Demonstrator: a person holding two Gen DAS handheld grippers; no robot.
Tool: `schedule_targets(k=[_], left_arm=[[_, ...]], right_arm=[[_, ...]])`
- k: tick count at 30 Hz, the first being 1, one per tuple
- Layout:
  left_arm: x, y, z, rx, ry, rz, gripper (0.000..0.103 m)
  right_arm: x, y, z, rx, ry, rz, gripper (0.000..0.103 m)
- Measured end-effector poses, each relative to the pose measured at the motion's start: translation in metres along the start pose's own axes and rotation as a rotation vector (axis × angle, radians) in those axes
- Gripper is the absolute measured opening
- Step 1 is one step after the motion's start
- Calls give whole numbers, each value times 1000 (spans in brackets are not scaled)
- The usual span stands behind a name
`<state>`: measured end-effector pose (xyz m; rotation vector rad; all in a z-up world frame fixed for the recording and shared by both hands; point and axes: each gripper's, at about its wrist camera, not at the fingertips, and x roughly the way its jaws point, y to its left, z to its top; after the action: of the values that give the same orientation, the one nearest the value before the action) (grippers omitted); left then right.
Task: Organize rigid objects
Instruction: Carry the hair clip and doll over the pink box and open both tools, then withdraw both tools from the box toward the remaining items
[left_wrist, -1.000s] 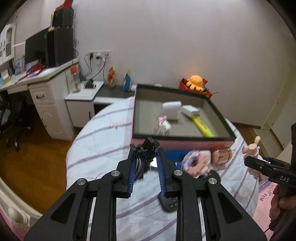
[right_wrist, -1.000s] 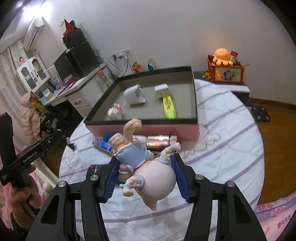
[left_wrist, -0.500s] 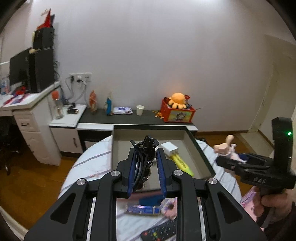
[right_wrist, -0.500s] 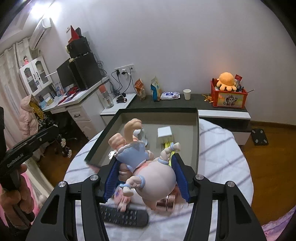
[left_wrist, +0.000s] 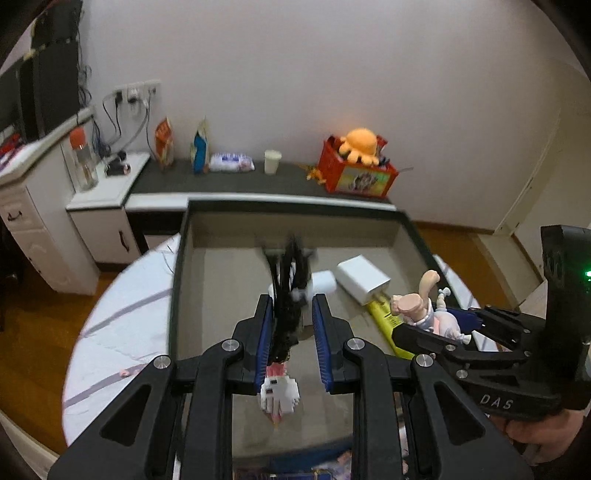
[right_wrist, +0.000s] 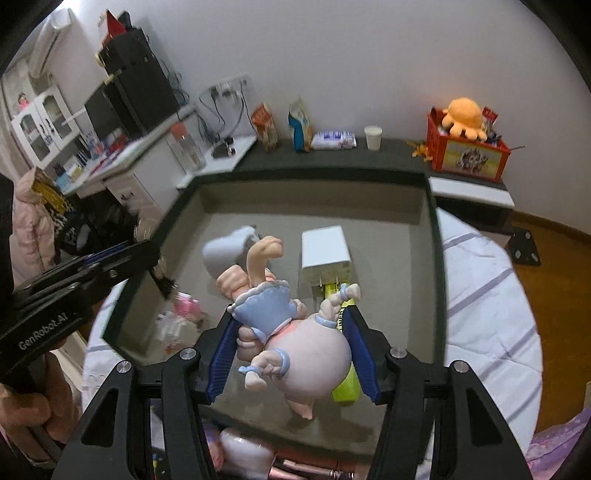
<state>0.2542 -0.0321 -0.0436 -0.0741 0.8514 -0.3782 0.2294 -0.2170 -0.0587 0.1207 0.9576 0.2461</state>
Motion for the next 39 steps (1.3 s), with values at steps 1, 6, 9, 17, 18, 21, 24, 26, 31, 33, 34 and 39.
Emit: schedule_targets(k=[1, 6, 9, 17, 18, 21, 24, 26, 31, 33, 34, 39], left_arm=[[5, 1, -1, 0, 10, 4, 22], [22, 7, -5, -5, 42, 29, 23], [22, 7, -7, 5, 51, 52, 47], [-1, 9, -11, 20, 1, 173, 103], [-6, 10, -12, 13, -8, 180, 103], [-24, 15, -14, -12, -36, 207, 103], [-47, 16, -19, -29, -75, 227, 103], [-62, 14, -25, -22, -94, 241, 103], [-96, 6, -45, 0, -124, 266, 103], [-110, 4, -55, -3, -131, 264, 103], [-115, 3, -59, -1, -132, 262, 103], [-140, -3, -83, 7, -132, 263, 103]], right_arm=[[4, -1, 1, -1, 11, -2, 57], [22, -1, 3, -16, 62, -37, 57], [30, -1, 4, -21, 90, -73, 58], [23, 9, 0, -48, 62, -96, 88], [19, 10, 0, -44, 56, -100, 91], [7, 13, -2, -45, 16, -94, 103], [-10, 17, -5, -44, -20, -81, 103], [-22, 21, -8, -42, -46, -69, 103], [-57, 22, -23, -15, -106, -41, 103], [-70, 24, -32, -9, -127, -37, 103], [-80, 24, -39, -5, -139, -34, 103], [-113, 22, -69, 13, -173, -36, 103]])
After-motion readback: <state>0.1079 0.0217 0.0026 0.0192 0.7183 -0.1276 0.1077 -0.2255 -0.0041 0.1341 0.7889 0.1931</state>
